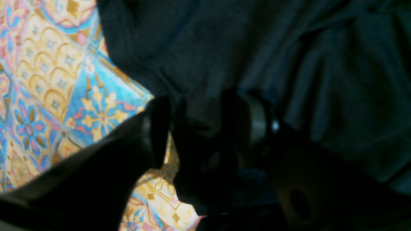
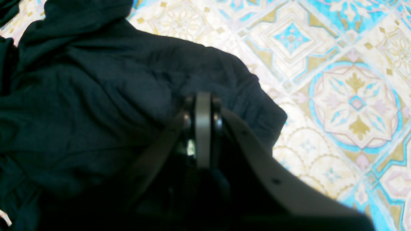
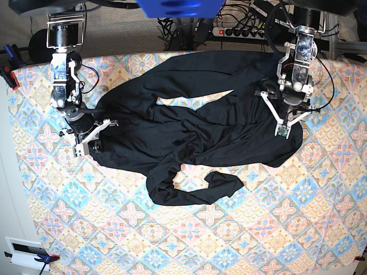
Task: Layout the t-shirt on the table in an organized manner, then fold the t-shirt properly
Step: 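Release the left gripper's corner and move it over the shirt body, then grasp the shirt edge with the left gripper and pull it outward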
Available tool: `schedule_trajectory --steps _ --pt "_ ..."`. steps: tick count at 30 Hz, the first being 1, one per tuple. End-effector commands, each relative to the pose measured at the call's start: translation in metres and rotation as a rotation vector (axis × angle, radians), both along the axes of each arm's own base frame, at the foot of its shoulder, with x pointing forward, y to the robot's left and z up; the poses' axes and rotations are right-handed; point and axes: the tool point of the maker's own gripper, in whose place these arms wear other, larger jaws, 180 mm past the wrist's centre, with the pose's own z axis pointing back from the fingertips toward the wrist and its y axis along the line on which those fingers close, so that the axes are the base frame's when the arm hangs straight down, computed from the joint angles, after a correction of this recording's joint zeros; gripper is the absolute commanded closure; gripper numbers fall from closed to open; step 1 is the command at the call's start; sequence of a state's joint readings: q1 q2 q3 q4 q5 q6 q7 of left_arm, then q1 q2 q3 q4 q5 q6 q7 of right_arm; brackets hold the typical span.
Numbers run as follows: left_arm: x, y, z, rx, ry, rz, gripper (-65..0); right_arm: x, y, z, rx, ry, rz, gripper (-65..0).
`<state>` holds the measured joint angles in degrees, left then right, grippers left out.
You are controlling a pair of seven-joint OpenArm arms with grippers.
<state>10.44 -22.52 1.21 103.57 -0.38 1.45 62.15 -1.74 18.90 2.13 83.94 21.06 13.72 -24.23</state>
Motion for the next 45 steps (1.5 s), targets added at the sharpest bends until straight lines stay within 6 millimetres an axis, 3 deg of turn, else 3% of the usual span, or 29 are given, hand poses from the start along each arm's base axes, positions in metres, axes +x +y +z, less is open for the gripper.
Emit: schedule_trajectory --steps 1,4,10,19,23,27,31,34,37,45 --pt "0.004 0.006 0.001 0.015 -0.011 0.007 -33.4 0.009 -0.002 0.016 0.002 -0.056 0.003 0.0" --pt "0.001 0.017 -0.018 0.023 0.034 0.031 -35.1 0.010 0.003 0.015 0.019 -0.057 -0.001 0.0" --pt "-0.003 0.020 -0.025 0.026 0.037 0.029 -32.1 0.009 0.007 0.014 0.027 -0.056 0.003 0.0" --pt "0.013 0.003 0.012 0.014 -0.102 -0.023 -4.1 0.009 0.007 0.014 0.027 -0.056 0.001 0.0" --pt "0.015 0.002 0.013 0.010 -0.109 -0.021 -1.2 0.010 0.006 0.014 0.027 -0.057 0.000 0.0" --pt "0.020 0.019 0.023 0.017 -0.144 0.032 -1.0 0.006 0.006 0.011 0.027 -0.046 0.000 0.0" --pt "0.047 0.046 0.056 0.030 -0.250 0.112 -0.9 0.005 0.007 0.010 0.027 -0.046 0.001 0.0" --pt "0.079 0.067 0.085 -0.002 -0.361 0.221 -1.0 0.005 0.007 0.010 0.027 -0.044 0.001 0.0" --pt "0.108 0.085 0.096 -0.073 -0.413 0.339 -1.2 0.005 0.007 0.010 0.027 -0.045 0.003 0.0" --pt "0.167 0.090 0.055 -0.182 -0.413 0.415 -1.2 -0.001 0.008 0.006 0.027 -0.034 0.005 0.0"
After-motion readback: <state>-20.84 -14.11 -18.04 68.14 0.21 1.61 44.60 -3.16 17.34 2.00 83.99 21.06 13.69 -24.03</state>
